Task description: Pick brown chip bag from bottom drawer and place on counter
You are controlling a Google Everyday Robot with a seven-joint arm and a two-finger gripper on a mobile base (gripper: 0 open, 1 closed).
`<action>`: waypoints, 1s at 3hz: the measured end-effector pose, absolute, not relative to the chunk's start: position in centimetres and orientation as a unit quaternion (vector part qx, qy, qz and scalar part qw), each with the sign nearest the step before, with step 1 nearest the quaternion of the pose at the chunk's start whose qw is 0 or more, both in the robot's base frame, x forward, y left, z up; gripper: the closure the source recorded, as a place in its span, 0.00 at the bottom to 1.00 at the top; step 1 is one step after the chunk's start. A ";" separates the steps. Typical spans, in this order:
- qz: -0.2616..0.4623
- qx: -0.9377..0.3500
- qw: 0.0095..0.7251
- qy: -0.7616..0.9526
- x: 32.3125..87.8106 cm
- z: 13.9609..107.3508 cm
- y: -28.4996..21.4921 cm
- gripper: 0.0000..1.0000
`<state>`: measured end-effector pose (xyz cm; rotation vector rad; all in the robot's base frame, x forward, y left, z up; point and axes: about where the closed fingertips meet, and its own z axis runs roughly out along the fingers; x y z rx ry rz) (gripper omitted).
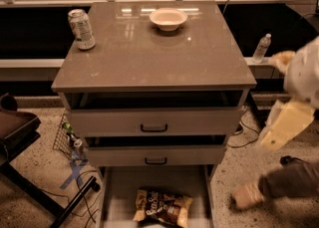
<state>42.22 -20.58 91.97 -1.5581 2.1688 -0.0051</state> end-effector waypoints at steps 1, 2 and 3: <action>0.055 -0.546 0.269 0.792 40.8 85.2 -20.0 0.00; 0.096 -0.522 0.323 0.784 41.4 79.3 -19.7 0.00; 0.087 -0.512 0.367 0.772 44.0 75.1 -18.9 0.00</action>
Offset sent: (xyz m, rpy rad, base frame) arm 0.0324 -0.0010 -0.1863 0.4490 -0.2107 -0.0873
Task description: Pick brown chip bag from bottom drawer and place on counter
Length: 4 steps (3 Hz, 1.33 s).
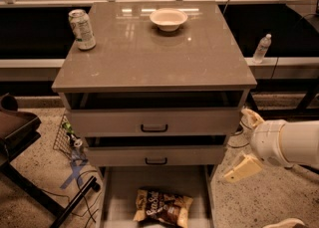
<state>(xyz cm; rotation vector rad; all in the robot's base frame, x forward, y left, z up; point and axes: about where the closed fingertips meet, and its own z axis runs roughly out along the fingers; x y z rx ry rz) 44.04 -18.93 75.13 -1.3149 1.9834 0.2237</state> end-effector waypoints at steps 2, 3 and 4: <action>0.082 -0.514 0.360 0.774 44.5 72.0 -17.6 0.00; 0.096 -0.525 0.346 0.772 44.4 63.7 -14.5 0.00; 0.106 -0.527 0.361 0.762 45.0 56.7 -12.0 0.00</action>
Offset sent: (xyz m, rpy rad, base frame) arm 0.0196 0.0483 -0.1267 -0.0661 0.0336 -0.0086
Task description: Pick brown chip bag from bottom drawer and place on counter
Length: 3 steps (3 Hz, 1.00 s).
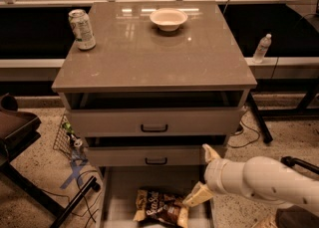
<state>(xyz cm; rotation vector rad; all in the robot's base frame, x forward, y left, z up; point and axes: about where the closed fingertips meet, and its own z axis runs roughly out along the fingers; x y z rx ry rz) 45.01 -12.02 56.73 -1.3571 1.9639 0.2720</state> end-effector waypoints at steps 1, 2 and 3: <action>0.103 -0.525 0.390 0.749 46.9 51.0 -10.2 0.00; 0.135 -0.511 0.396 0.751 47.7 43.4 -7.9 0.00; 0.135 -0.511 0.396 0.751 47.7 43.4 -7.9 0.00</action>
Offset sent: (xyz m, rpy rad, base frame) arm 0.0464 0.0501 -0.1815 0.1219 -0.0408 -0.0002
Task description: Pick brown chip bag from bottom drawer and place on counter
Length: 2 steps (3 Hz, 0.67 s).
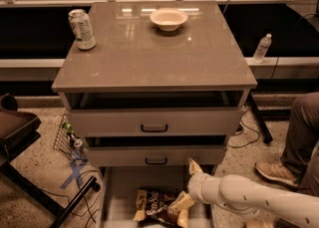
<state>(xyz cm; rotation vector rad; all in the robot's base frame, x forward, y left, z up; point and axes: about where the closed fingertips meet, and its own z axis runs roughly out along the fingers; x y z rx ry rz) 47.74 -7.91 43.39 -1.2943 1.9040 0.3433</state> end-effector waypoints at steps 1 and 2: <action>0.149 -0.513 0.377 0.757 47.8 40.9 -6.7 0.00; 0.183 -0.514 0.334 0.769 48.0 34.3 -4.2 0.00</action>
Offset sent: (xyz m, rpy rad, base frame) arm 0.0036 0.0660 -0.1732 0.0115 0.2947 0.0679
